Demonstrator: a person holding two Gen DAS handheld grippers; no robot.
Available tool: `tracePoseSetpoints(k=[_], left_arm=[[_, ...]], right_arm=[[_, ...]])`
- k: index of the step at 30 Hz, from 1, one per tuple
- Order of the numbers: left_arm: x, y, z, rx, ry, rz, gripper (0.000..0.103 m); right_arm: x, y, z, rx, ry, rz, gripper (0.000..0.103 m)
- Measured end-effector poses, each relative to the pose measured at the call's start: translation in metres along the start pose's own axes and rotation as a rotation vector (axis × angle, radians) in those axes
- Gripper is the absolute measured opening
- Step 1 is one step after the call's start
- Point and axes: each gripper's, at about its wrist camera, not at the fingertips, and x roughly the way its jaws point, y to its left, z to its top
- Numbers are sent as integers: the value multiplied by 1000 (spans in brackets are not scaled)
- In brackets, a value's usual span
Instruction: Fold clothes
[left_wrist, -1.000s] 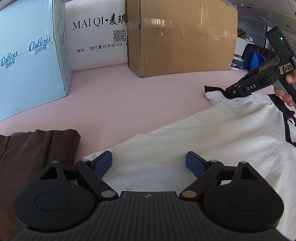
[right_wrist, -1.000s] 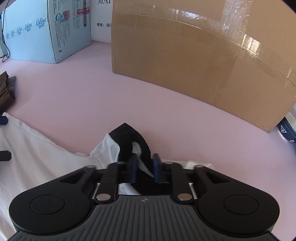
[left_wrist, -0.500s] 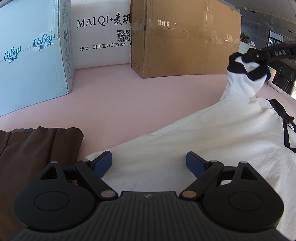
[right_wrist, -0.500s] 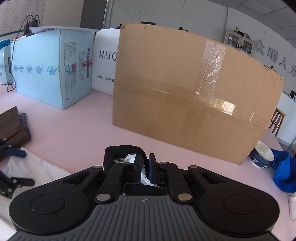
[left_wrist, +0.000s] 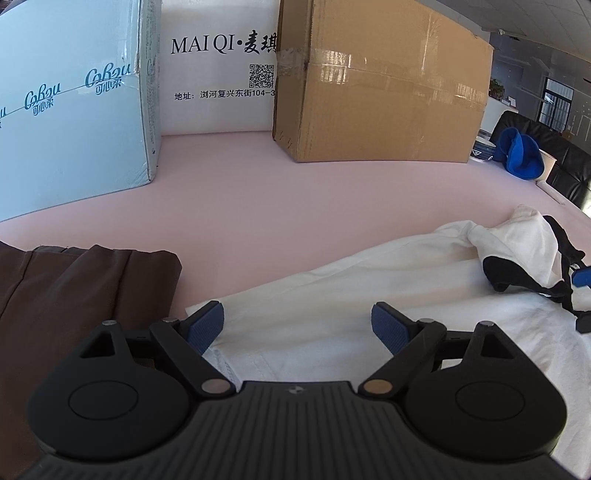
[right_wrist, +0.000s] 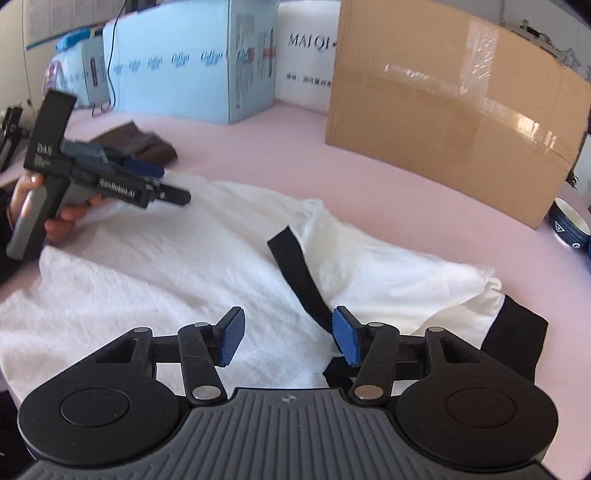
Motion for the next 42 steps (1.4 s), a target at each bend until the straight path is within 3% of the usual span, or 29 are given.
tracePoseSetpoints(k=[2, 4, 5, 7, 9, 11, 13, 14, 17, 21, 25, 28, 31, 33, 34, 36, 39, 42], left_arm=[[-14, -13, 11, -1, -69, -56, 86], [-27, -29, 27, -26, -134, -115, 86], [-27, -37, 37, -61, -117, -173, 86], [-12, -61, 60, -168, 11, -315, 86], [14, -90, 68, -156, 127, -376, 86], [40, -127, 65, -38, 140, -268, 87], [76, -158, 54, 86, 180, -148, 86], [84, -163, 47, 119, 183, -133, 91], [88, -170, 36, 179, 160, -109, 92], [74, -153, 43, 80, 181, -119, 88], [6, -148, 43, 66, 69, -291, 89], [-56, -162, 20, 117, -22, -364, 91], [-99, -180, -10, 168, -77, -369, 91], [-110, -191, -31, 199, -74, -378, 91], [-115, -197, -41, 216, -73, -383, 91], [-119, -208, -60, 287, -77, -385, 91], [-122, -223, -94, 391, -60, -389, 91], [-118, -226, -111, 389, -6, -417, 91]], right_arm=[[-13, -11, 4, 84, -139, -82, 51], [-8, -32, 12, 224, -183, -44, 59], [4, -45, 14, 320, -142, 17, 65], [35, -73, 10, 553, -22, 121, 68], [49, -91, -4, 740, 68, 68, 68], [40, -105, -24, 880, 63, 23, 58], [14, -113, -33, 925, 32, -13, 69], [-6, -116, -40, 934, -13, -7, 70], [-69, -113, -55, 884, -118, -12, 78], [-137, -88, -79, 739, -210, -28, 82], [-175, -42, -116, 547, -262, -95, 82], [-190, -11, -154, 449, -314, -51, 82], [-198, 1, -184, 450, -354, -19, 81], [-200, 4, -201, 465, -360, -11, 75], [-200, 4, -208, 472, -352, -7, 62], [-198, 2, -220, 501, -321, 20, 50], [-187, 0, -239, 544, -282, 29, 50], [-176, -3, -250, 573, -256, 23, 50]])
